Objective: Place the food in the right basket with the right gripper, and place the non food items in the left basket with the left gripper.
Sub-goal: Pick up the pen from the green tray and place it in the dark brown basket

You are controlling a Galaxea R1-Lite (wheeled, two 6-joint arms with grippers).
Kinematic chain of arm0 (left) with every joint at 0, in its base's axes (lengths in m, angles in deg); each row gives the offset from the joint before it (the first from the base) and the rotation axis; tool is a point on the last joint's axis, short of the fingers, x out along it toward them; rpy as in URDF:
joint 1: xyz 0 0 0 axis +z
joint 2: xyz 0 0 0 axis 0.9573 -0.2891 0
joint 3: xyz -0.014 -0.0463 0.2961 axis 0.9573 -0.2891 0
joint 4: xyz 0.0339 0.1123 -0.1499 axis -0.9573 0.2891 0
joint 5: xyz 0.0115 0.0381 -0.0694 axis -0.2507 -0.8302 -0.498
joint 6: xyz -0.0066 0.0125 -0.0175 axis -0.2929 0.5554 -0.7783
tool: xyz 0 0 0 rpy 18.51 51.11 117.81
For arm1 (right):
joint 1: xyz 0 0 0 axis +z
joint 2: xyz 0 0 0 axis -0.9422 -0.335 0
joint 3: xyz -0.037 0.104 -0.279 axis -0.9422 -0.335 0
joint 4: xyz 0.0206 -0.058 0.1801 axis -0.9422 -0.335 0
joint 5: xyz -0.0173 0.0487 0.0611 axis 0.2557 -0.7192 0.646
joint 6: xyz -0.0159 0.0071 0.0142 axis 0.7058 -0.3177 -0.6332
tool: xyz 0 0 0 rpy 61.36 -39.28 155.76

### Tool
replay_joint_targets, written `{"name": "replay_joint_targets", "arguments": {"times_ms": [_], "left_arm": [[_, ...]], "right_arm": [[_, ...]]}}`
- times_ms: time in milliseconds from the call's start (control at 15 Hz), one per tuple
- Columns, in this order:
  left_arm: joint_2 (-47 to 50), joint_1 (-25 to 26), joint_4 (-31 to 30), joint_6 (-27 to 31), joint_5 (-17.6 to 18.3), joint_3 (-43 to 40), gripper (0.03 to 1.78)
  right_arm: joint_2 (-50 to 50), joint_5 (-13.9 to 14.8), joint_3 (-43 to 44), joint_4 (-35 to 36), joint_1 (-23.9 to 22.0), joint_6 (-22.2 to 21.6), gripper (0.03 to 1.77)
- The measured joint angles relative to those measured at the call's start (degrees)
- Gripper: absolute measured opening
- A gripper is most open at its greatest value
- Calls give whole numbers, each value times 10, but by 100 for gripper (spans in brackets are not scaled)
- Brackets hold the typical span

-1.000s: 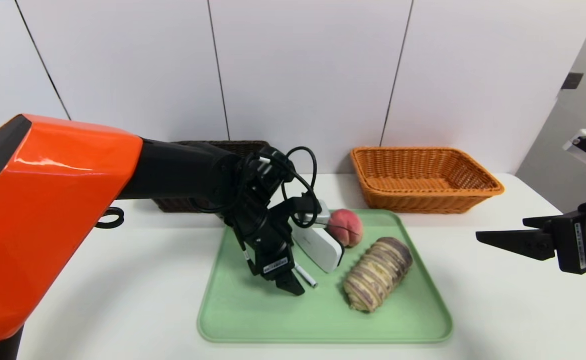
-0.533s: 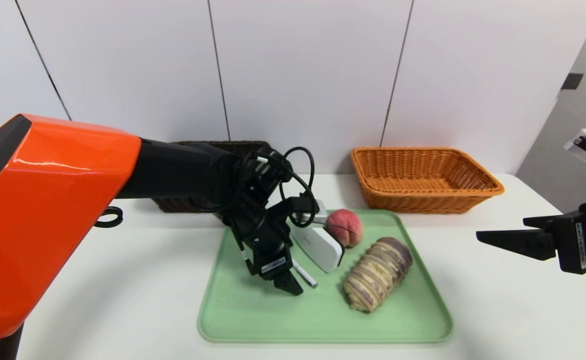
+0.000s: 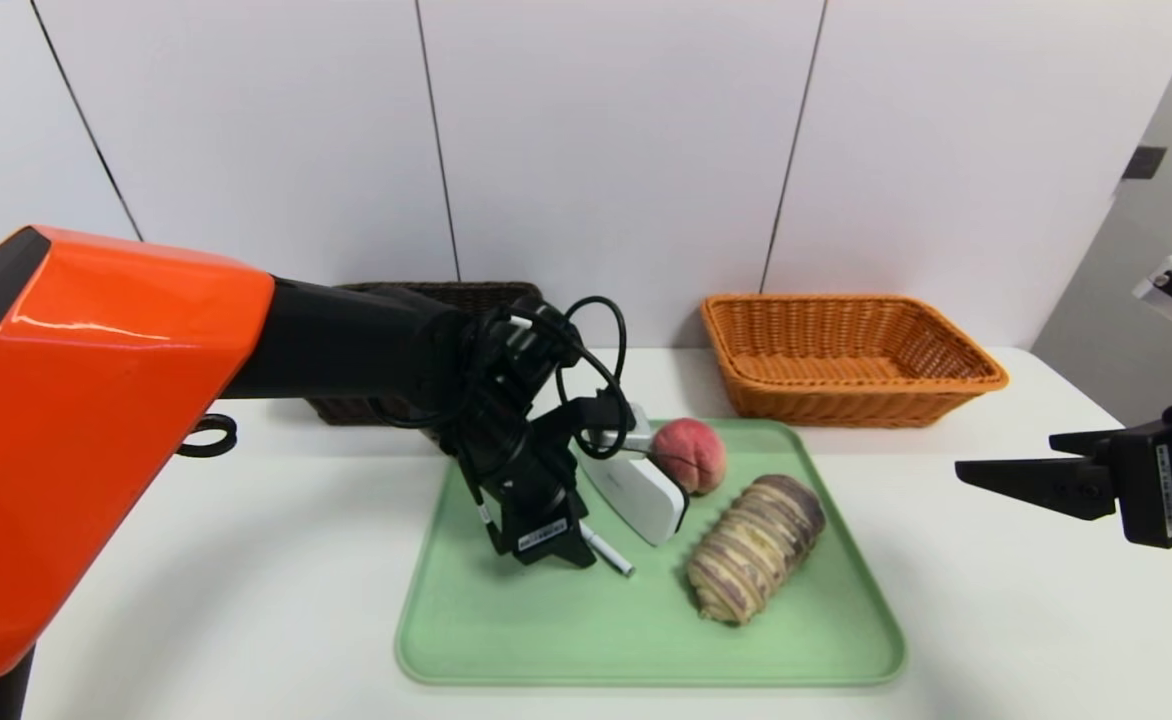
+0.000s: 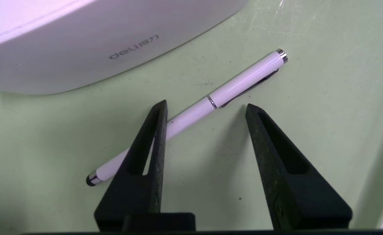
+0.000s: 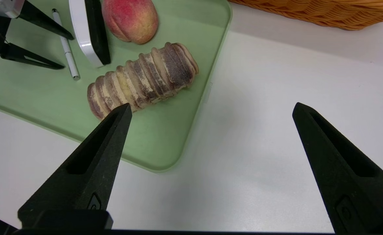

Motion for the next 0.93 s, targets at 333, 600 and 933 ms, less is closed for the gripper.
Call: {"name": "replay_joint_targets", "arguments": {"times_ms": [333, 600, 933], "left_arm": [[29, 5, 70, 87, 5, -41, 9], [47, 12, 88, 96, 11, -44, 9], [79, 13, 85, 31, 16, 10, 9]], "right_arm": [[2, 0, -1, 0, 0, 0, 170], [4, 0, -3, 0, 0, 0, 170], [4, -4, -5, 11, -8, 0, 170]]}}
